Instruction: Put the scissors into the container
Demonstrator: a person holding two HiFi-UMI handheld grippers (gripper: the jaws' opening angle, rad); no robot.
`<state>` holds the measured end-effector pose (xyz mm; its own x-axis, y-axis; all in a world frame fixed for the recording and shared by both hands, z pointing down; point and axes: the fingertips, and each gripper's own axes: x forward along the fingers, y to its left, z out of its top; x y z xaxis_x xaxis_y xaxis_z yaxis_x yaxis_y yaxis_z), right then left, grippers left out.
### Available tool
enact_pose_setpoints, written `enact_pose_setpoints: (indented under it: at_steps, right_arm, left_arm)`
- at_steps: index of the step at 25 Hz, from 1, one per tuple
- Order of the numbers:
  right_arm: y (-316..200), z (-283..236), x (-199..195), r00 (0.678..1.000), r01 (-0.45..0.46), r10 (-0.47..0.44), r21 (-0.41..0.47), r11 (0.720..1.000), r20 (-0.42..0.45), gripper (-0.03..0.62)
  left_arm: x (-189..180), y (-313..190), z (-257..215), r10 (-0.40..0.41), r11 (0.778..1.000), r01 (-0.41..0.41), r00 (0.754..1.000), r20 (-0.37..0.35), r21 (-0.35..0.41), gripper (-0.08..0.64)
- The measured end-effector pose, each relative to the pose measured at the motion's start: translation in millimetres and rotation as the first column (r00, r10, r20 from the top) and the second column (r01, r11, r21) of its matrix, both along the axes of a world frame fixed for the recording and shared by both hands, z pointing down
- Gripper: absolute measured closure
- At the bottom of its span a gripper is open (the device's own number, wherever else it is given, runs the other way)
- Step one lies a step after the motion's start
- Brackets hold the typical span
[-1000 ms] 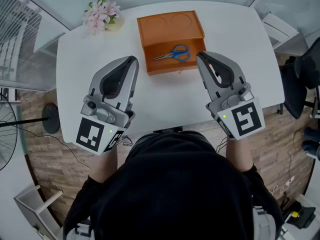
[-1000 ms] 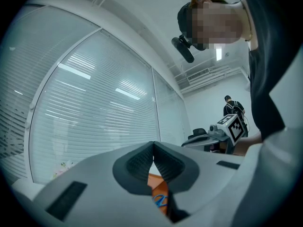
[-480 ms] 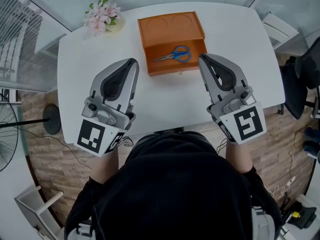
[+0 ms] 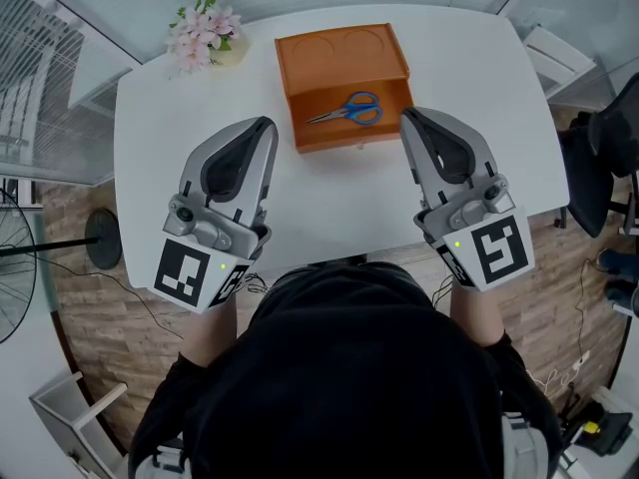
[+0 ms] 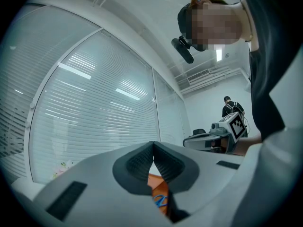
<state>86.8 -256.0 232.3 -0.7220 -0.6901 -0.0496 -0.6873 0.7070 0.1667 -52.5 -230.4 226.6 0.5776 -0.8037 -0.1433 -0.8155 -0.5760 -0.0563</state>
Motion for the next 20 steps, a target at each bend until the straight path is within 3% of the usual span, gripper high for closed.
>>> enact_pose_setpoints:
  at_steps: [20]
  right_arm:
    - [3.5,-6.7,0.9,1.000,0.011,-0.011,0.022,1.000,0.006,0.588]
  left_arm:
    - [6.1,-0.6,-1.4,0.007,1.000,-0.007,1.000,0.004,0.002,0.547]
